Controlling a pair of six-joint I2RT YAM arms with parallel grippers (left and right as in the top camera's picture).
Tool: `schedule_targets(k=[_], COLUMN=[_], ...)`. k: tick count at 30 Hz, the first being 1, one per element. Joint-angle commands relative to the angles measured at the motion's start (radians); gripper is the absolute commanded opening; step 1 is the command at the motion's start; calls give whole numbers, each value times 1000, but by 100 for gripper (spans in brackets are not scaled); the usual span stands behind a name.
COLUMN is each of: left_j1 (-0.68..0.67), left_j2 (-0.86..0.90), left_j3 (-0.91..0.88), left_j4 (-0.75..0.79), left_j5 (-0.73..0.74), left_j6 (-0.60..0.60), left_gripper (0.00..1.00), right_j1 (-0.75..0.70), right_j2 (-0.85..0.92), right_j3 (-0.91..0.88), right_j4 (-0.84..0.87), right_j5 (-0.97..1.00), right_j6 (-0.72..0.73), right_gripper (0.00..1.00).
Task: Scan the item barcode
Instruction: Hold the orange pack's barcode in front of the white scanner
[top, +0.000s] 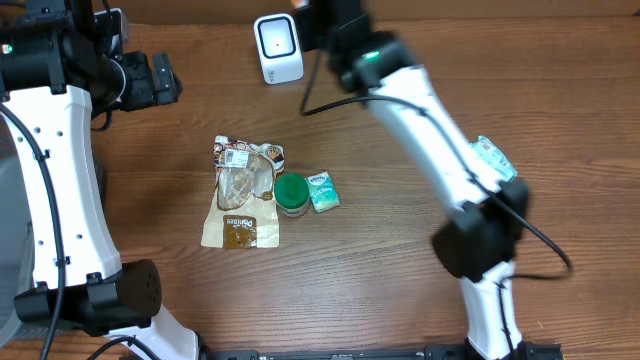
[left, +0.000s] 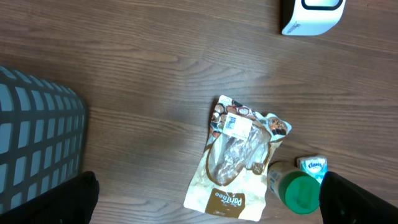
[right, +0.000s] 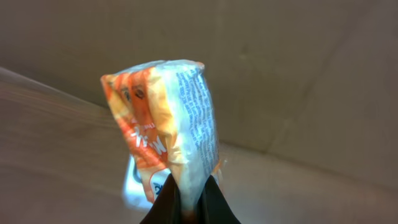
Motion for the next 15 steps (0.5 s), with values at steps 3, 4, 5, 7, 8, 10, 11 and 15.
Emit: schedule_targets(k=[3,4,5,7,8,10,11,15], left_j1=[0,0,0,0,0,0,0,0], left_j2=[4,4,4,4,4,4,4,4], left_j3=[-3,-3,-3,-3,-3,-3,-3,-3], left_j4=[1,1,1,1,1,1,1,1], left_j5=[3,3,3,3,3,3,3,3], left_j6=[11,11,11,11,11,11,11,11], left_gripper=[100,100,100,99,99,100,100,100], right_j1=[40,42,44,44,44,43,42,42], right_j2=[160,186,213,264,284,322,335,351], right_j3=[7,7,7,7,7,7,7,-2], right_j4=[213,256,299,372,402,457,477,484], right_j5=[237,236,235,229,229,229,228,192], right_j6=[-364,-408,-463,-567,-615,-683,-700,-713], right_gripper=[4,4,4,4,4,4,4,4])
